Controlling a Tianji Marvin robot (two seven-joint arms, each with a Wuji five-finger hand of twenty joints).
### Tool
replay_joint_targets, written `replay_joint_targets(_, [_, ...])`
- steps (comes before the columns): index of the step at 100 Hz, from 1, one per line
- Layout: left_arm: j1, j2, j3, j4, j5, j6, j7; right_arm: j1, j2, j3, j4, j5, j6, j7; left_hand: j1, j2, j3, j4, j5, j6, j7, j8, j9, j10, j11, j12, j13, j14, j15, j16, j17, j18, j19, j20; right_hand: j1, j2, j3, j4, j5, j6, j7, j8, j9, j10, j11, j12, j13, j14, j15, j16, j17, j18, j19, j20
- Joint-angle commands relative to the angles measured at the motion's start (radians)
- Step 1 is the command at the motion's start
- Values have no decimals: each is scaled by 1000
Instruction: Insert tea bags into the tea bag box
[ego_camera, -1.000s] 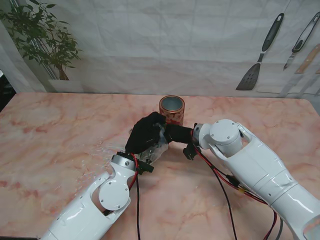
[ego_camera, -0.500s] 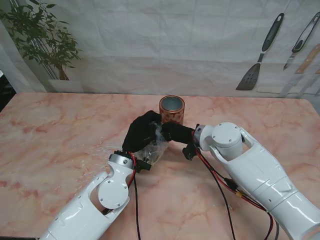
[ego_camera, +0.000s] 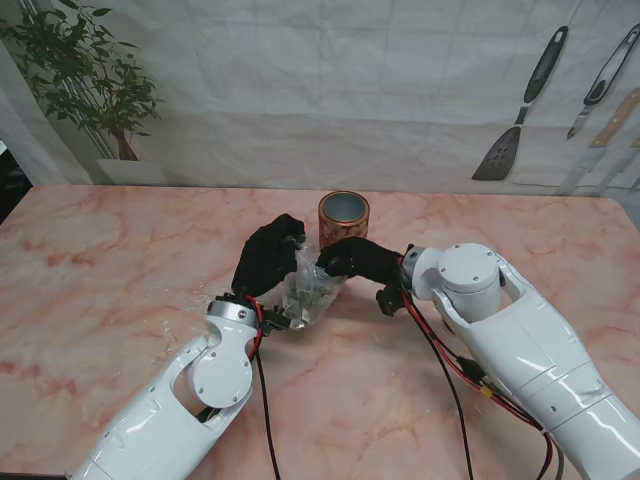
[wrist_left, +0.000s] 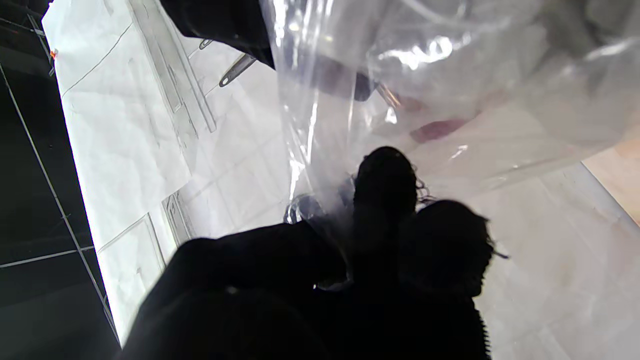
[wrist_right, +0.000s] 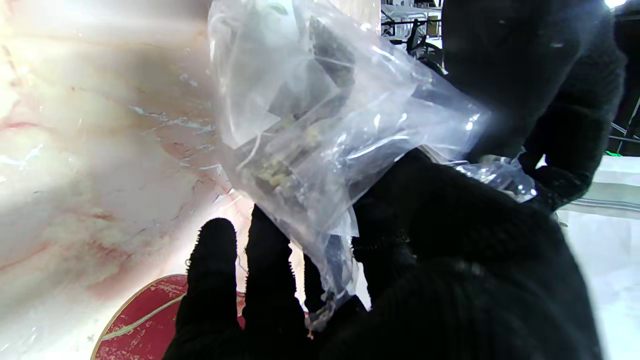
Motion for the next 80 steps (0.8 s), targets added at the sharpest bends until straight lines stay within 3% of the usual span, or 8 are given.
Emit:
replay_joint_targets(1, [-6, 3, -2, -7, -3, 3, -21, -14, -1, 8, -8, 10, -10, 2, 122, 14, 61, -7, -28, -26, 7, 7, -2, -68, 32, 41, -4, 71, 6, 3, 11, -77, 7, -5, 48, 32, 28, 50, -12, -21, 40, 25, -34, -20, -9, -12, -29, -38, -10, -14, -9, -34, -22, 11])
replay_joint_targets(10, [-6, 4, 0, -6, -2, 2, -26, -24, -6, 21, -9, 31, -20, -11, 121, 13, 62, -6, -26, -28, 5, 8, 0, -69, 32, 42, -3, 73, 8, 4, 12, -79, 9, -4, 52, 43, 17, 41, -18, -29, 37, 31, -44, -23, -26, -28, -34, -42, -26, -22, -10, -33, -32, 15])
replay_joint_targets(32, [-5, 8, 2, -9, 0, 2, -38, -46, -19, 54, -14, 78, -26, -41, 122, 12, 62, -6, -24, -27, 3, 11, 0, -68, 30, 44, -3, 73, 9, 6, 12, -78, 11, -3, 55, 96, -69, 15, -37, -144, 27, 39, -55, -30, -46, -56, -40, -51, -54, -36, -12, -37, -67, 36])
replay_joint_targets(65, [-7, 12, 12, -8, 14, 1, -51, -71, -39, 78, -17, 126, -53, -105, 123, 11, 61, -7, -24, -25, -1, 13, 1, -66, 28, 45, -2, 74, 10, 7, 12, -78, 13, -2, 58, 97, -72, 2, -31, -155, 33, 31, -55, -33, -50, -63, -42, -55, -62, -39, -14, -35, -78, 45])
replay_joint_targets(80, [-8, 14, 12, -8, 14, 5, -58, -69, -39, 81, -15, 134, -58, -98, 123, 11, 61, -7, -24, -26, -4, 13, 2, -67, 27, 45, -1, 75, 10, 7, 12, -79, 13, -2, 45, 106, -85, -13, -27, -210, 32, 27, -60, -40, -61, -71, -46, -59, -71, -41, -17, -34, -90, 53])
